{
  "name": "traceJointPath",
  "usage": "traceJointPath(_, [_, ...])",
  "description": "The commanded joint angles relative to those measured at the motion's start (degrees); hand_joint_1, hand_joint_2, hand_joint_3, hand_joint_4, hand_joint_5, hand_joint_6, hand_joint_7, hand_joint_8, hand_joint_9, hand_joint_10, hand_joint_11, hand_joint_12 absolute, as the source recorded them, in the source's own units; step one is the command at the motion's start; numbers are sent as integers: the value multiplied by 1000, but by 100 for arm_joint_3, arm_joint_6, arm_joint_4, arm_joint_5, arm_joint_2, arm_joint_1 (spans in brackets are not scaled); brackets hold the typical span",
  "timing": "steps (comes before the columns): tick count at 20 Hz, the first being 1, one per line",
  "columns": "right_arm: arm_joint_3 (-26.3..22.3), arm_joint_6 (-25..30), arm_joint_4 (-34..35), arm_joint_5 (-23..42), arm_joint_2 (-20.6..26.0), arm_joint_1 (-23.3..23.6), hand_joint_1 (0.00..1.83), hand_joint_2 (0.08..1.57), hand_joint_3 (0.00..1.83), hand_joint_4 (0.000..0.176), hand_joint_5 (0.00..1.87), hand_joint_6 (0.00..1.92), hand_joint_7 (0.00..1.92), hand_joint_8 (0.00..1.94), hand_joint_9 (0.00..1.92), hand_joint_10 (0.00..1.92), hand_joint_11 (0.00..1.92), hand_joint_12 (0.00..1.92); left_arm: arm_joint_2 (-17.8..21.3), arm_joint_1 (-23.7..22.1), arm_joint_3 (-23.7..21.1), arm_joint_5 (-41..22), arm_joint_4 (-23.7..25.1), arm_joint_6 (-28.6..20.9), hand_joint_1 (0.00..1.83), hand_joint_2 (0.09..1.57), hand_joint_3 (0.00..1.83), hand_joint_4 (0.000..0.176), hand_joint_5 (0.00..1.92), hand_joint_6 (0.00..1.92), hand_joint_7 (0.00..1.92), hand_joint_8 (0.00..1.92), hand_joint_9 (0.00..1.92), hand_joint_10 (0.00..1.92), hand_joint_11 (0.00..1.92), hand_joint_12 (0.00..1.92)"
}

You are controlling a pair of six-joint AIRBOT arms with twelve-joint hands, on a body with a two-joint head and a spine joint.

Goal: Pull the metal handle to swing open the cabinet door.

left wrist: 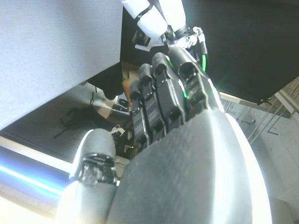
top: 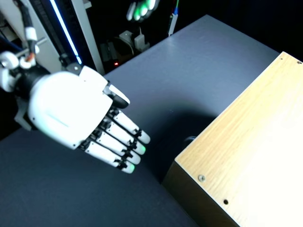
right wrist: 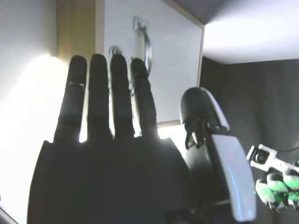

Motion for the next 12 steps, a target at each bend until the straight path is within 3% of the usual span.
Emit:
traceJointPath(1, [46,-351,162,293,5,84,0,1571,90,0,332,0,295,0,232,1,0,536,45,-49,8,-152,-550,49,0,1566,61,0,387,3,410,4,356,3,0,797])
traceJointPath(3, [149,-906,731,378,-32,91,0,1571,85,0,323,0,283,0,223,1,0,508,45,-49,8,-152,-550,49,0,1563,55,0,384,1,406,1,351,0,0,799])
traceJointPath(6, [346,-1157,1479,616,-101,91,0,1571,97,0,329,2,291,2,235,4,0,537,45,-49,8,-152,-550,49,0,1570,47,0,386,3,412,4,361,3,0,814])
traceJointPath(12, [752,-2811,3721,1122,-220,68,0,1571,97,0,340,2,306,1,243,2,0,569,45,-49,8,-152,-550,49,0,1571,108,0,389,0,411,1,353,1,0,763])
